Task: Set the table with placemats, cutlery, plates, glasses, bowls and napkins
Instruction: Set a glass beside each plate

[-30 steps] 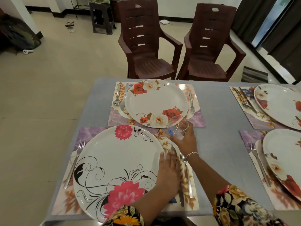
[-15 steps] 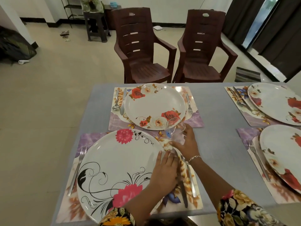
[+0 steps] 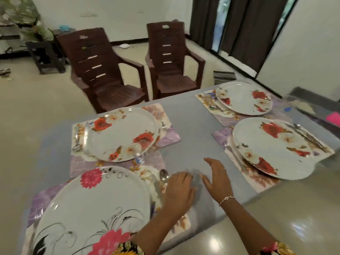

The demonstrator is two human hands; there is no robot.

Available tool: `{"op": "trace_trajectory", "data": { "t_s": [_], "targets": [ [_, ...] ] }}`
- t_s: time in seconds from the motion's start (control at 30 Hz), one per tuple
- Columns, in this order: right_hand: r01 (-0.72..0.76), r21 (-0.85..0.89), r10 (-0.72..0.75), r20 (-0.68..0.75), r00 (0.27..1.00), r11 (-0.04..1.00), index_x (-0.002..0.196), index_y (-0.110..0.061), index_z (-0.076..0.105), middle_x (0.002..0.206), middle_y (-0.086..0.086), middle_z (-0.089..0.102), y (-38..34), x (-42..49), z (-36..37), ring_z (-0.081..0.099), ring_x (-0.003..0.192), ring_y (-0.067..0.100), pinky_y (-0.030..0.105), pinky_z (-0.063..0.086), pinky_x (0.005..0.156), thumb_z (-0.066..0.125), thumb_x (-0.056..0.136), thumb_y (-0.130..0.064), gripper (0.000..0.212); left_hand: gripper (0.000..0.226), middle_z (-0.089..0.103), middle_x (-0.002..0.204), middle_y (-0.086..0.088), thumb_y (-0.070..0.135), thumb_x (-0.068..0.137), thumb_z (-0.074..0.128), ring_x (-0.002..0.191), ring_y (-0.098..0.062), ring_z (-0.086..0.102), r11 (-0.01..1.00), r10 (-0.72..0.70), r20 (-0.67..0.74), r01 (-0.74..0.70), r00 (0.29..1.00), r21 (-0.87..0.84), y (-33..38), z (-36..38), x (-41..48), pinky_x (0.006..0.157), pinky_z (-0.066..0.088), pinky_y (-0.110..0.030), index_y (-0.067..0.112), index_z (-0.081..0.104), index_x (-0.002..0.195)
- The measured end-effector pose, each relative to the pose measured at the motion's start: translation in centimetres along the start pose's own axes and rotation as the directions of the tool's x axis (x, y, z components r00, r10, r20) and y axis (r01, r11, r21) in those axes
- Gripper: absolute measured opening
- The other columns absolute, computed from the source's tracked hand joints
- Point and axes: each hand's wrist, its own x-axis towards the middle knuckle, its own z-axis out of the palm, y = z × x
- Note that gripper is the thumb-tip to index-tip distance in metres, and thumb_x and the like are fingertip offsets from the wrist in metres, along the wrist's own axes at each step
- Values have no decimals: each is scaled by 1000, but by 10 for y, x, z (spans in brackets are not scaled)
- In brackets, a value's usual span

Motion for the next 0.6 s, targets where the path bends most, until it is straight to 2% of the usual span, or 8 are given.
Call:
{"op": "trace_trajectory", "data": {
  "t_s": [0.13,0.23,0.33,0.4,0.47,0.53,0.6],
  "targets": [
    [-49,-31,47,-76,996,998,117,-7,56,113,11,60,62,-23,-50,59,104,27,29,42,87,56,74,-17,44,30,67,89,-1,31,78,46,83,-15,61,994,104,25,-103,994,-46,54,44,32,85,39,-25,15,67,92],
    [-92,-91,85,-78,993,992,118,-17,48,112,10,60,119,-47,-93,58,99,26,27,47,82,48,73,-27,46,25,65,87,-4,27,76,49,88,-14,49,978,183,7,-181,983,-106,111,84,57,83,36,-24,15,60,95],
    [-120,-176,105,-88,991,977,117,-22,44,107,5,61,178,-69,-140,51,97,15,22,38,83,43,69,-30,49,26,64,88,-2,31,78,49,86,-16,52,957,277,15,-274,961,-91,177,121,80,80,35,-24,16,60,96],
    [-172,-228,145,-133,981,958,114,-23,46,102,2,62,210,-83,-174,45,93,10,22,34,84,46,69,-29,46,29,62,85,-2,36,80,47,81,-18,54,934,355,40,-352,934,-62,217,144,93,74,35,-25,15,60,95],
    [-227,-273,180,-186,966,935,111,-22,47,98,0,62,239,-98,-207,45,93,11,21,34,84,54,65,-26,46,28,61,80,-3,39,81,45,75,-19,52,910,415,42,-414,909,-40,256,163,104,68,32,-27,16,54,95],
    [-265,-307,205,-215,955,914,108,-23,48,95,-2,61,265,-112,-238,50,90,11,21,35,82,54,63,-25,46,30,60,76,-4,39,80,45,70,-22,56,885,466,31,-464,884,-44,291,180,114,66,30,-29,14,56,93],
    [-308,-319,237,-241,941,896,104,-24,50,94,-4,60,290,-122,-265,59,84,13,17,43,76,62,59,-22,47,29,61,76,-1,39,78,46,74,-18,52,852,521,15,-519,853,-65,323,197,124,68,31,-27,16,54,94]
  ]
}}
